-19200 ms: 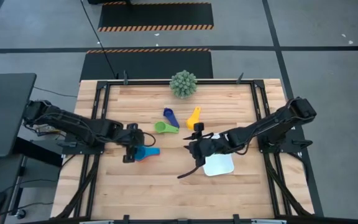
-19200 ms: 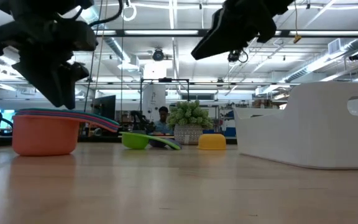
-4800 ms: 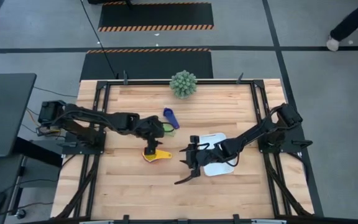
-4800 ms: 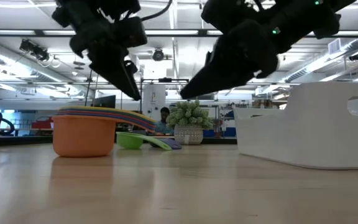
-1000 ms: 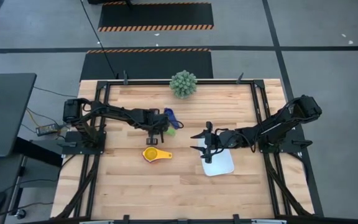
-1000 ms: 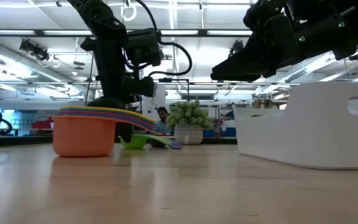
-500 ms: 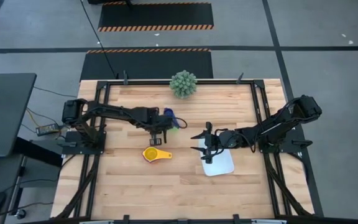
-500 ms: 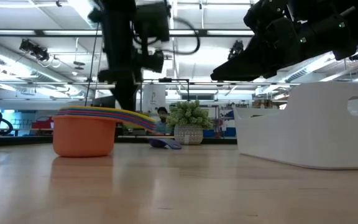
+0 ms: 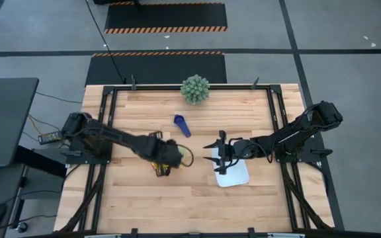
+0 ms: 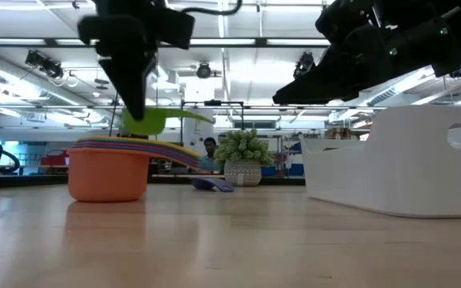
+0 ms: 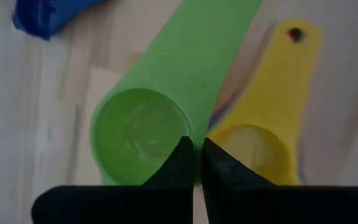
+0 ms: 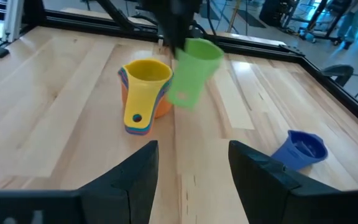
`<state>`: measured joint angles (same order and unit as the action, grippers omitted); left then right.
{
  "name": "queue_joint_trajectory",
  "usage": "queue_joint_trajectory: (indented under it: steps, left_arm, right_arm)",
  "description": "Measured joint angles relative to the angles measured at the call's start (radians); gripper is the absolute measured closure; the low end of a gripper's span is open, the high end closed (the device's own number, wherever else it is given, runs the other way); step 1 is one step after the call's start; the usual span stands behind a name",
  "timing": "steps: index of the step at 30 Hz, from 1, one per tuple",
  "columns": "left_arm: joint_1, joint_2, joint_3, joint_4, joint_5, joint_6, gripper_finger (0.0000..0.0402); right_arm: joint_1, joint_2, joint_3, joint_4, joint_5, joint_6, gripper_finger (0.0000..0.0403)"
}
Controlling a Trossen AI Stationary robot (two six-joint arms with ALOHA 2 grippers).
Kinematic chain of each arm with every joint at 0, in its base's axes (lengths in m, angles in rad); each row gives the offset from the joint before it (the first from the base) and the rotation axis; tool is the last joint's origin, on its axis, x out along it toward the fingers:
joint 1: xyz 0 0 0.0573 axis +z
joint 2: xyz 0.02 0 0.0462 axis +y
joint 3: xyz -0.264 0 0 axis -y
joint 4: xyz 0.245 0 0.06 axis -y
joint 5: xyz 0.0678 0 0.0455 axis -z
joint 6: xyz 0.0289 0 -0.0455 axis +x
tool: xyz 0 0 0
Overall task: Nest measuring cups in basket
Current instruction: Stack the green measuring cup into the yellow measuring
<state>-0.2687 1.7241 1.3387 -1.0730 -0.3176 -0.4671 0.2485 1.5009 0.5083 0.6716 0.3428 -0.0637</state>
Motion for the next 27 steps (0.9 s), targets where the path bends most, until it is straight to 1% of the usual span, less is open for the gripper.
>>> queue_joint_trajectory:
  steps: [5,10,13,19,25,27]
  left_arm:
    - [-0.089,0.000,0.000,-0.018,0.005,-0.118,0.0389]
    - [-0.135,0.000,0.000,-0.017,0.010,-0.233,0.0388]
    - [-0.138,0.004,0.000,-0.004,0.026,-0.286,0.0387]
    - [-0.136,0.005,0.000,0.050,0.046,-0.327,0.0384]
    - [-0.133,0.005,0.000,0.063,0.071,-0.457,0.0382]
    - [-0.128,0.005,-0.001,0.061,0.089,-0.469,0.0382]
  right_arm:
    - [0.000,0.000,0.000,-0.005,0.004,0.005,0.0201]
    - [-0.001,0.000,0.000,0.001,0.004,0.007,0.0201]
    - [-0.001,0.000,0.000,0.001,0.005,0.007,0.0201]
    - [-0.001,0.000,0.000,0.001,0.004,0.015,0.0201]
    - [0.000,0.000,0.000,0.001,0.004,0.015,0.0201]
    - [0.000,0.000,0.000,0.002,0.004,0.015,0.0201]
